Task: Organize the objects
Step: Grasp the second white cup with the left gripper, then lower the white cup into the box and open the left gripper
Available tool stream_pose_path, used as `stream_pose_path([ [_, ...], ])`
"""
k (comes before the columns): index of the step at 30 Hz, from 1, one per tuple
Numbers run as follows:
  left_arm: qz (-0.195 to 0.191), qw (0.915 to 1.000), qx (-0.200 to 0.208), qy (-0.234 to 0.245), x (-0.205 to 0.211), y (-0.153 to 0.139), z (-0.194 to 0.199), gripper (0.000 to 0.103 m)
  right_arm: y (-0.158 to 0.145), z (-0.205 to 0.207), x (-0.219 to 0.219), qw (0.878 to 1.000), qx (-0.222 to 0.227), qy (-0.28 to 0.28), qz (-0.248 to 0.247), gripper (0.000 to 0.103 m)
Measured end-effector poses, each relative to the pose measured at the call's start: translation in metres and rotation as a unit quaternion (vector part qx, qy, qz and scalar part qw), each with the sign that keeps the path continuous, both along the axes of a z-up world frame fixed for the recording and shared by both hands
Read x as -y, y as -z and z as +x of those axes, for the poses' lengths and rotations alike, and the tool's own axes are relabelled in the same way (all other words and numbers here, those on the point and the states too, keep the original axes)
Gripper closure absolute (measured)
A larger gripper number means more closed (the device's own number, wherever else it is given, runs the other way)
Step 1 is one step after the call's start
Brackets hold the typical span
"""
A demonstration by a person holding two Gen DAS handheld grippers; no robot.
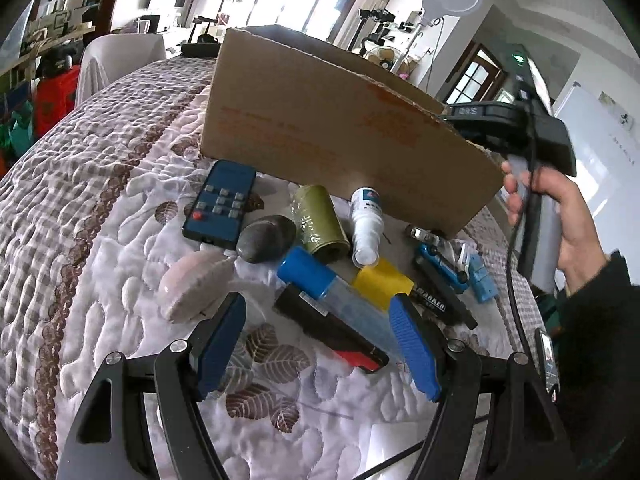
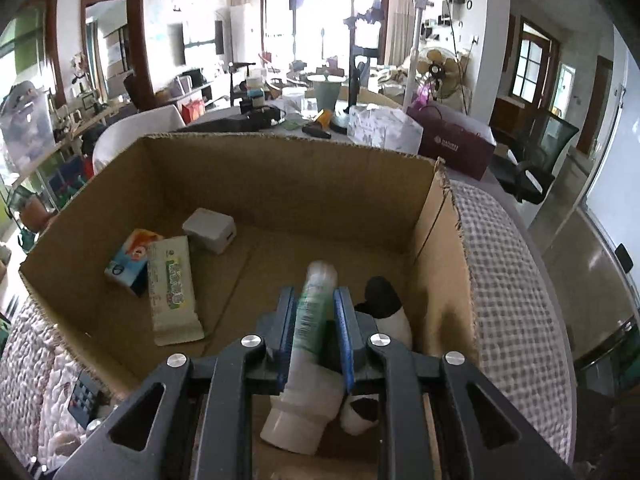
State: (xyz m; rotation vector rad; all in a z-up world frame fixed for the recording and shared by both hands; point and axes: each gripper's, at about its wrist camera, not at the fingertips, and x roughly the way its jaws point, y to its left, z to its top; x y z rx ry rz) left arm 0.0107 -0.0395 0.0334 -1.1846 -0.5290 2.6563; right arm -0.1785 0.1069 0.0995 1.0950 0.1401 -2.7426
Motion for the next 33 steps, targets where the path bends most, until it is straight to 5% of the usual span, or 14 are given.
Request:
stream_pose_path([
  [11, 0.022, 0.9997, 0.001, -0.006, 0.011, 0.000, 0.000, 0.029, -0.023, 0.139, -0.010, 0.994, -0.090, -0.057, -0.021, 0.000],
  [16, 0.077, 0.9917, 0.019, 0.101, -0.005, -0.001, 0.008, 0.031, 0.012, 0.182, -0.030, 0.996, -0.079, -0.046, -0.024, 0.000],
  [21, -0.012, 0.9903, 0.034, 0.134, -0.039, -0.001, 0.048, 0.046, 0.051, 0.190, -0.064, 0.998, -0.023, -0.004, -0.054, 0.000],
  [26, -0.110, 0.9848, 0.055, 0.122, -0.064, 0.011, 0.061, 0.075, 0.058, 0.185, -0.072, 0.996, 0.005, 0.000, -0.090, 0.000],
  [29, -0.115, 0.9850, 0.060, 0.114, -0.060, 0.005, 0.051, 0.075, 0.056, 0.192, -0.060, 0.997, -0.005, -0.024, -0.079, 0.000],
  [33, -0.130, 0.9871, -0.003, 0.094, -0.051, -0.045, 0.028, 0.075, 0.064, 0.193, -0.048, 0.996, 0.001, -0.036, -0.078, 0.000],
])
